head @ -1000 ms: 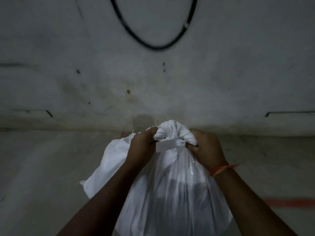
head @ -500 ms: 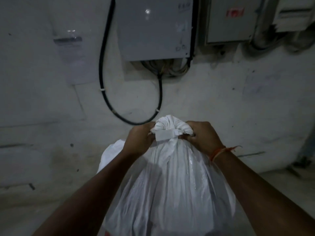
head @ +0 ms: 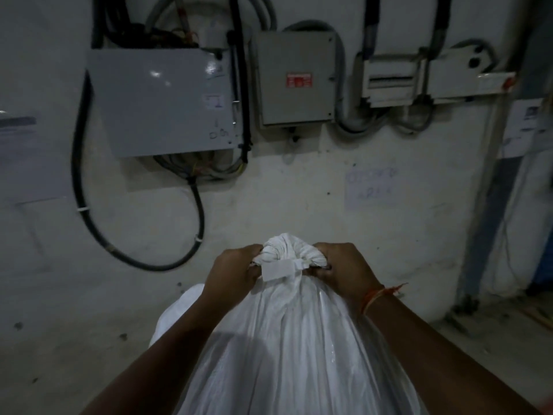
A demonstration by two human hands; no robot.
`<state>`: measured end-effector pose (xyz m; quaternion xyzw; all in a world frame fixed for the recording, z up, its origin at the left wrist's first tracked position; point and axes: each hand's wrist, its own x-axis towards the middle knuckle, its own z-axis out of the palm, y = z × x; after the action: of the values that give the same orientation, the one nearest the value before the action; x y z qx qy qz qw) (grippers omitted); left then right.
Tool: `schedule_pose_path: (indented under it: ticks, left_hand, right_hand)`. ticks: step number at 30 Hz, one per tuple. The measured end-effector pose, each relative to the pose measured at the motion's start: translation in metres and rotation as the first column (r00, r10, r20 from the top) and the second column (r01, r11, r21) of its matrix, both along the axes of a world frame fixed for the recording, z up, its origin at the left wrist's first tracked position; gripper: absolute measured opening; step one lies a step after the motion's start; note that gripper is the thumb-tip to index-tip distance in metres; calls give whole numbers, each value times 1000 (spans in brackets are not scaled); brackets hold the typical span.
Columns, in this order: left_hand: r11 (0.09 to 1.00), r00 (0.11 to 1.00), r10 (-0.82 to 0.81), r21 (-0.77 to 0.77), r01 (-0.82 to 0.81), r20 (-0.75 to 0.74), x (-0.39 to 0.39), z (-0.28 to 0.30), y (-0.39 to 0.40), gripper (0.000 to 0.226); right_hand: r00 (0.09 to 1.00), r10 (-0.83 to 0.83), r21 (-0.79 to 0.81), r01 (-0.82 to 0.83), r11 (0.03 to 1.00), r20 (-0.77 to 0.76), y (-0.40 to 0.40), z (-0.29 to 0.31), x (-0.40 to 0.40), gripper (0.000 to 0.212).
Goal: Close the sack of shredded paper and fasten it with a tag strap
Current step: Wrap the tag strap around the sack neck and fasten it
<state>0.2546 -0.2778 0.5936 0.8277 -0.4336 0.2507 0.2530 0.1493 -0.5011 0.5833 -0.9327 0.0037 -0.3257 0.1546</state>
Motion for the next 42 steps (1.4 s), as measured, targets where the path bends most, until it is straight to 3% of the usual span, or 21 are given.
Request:
schedule_pose_path:
  ticks: [7, 13, 15, 19, 24, 31, 37, 42]
  left_hand:
    - [1000, 1000, 2, -19, -1, 30, -48, -4, -139, 16]
    - [991, 991, -130, -11, 130, 15, -58, 1, -258, 9]
    - [984, 984, -174, -19, 175, 33, -57, 2, -297, 20]
    - [970, 972, -235, -54, 235, 10, -52, 2, -370, 34]
    - [958, 961, -277, -73, 278, 18, -52, 7, -455, 31]
    - [977, 982, -190, -93, 190, 14, -46, 1, -541, 31]
    - [999, 998, -35, -39, 33, -50, -48, -36, -602, 13]
    - [988, 973, 152, 60, -144, -175, -55, -67, -628, 22]
  right_hand:
    - [999, 21, 22, -21, 1000, -34, -140, 8, -54, 68]
    - [997, -39, -9, 38, 999, -72, -249, 24, -80, 80]
    - [993, -68, -27, 66, 997, -93, -284, 29, -84, 81]
    - [990, -114, -60, 109, 992, -83, -354, 31, -91, 73]
    - [984, -179, -43, 178, 983, -12, -439, 19, -92, 49]
    - [999, -38, -10, 38, 999, 38, -540, 7, -65, 50]
    - [991, 120, 94, -113, 989, -65, -617, -26, -43, 61]
    - [968, 208, 173, -183, 968, -139, -646, -60, -33, 66]
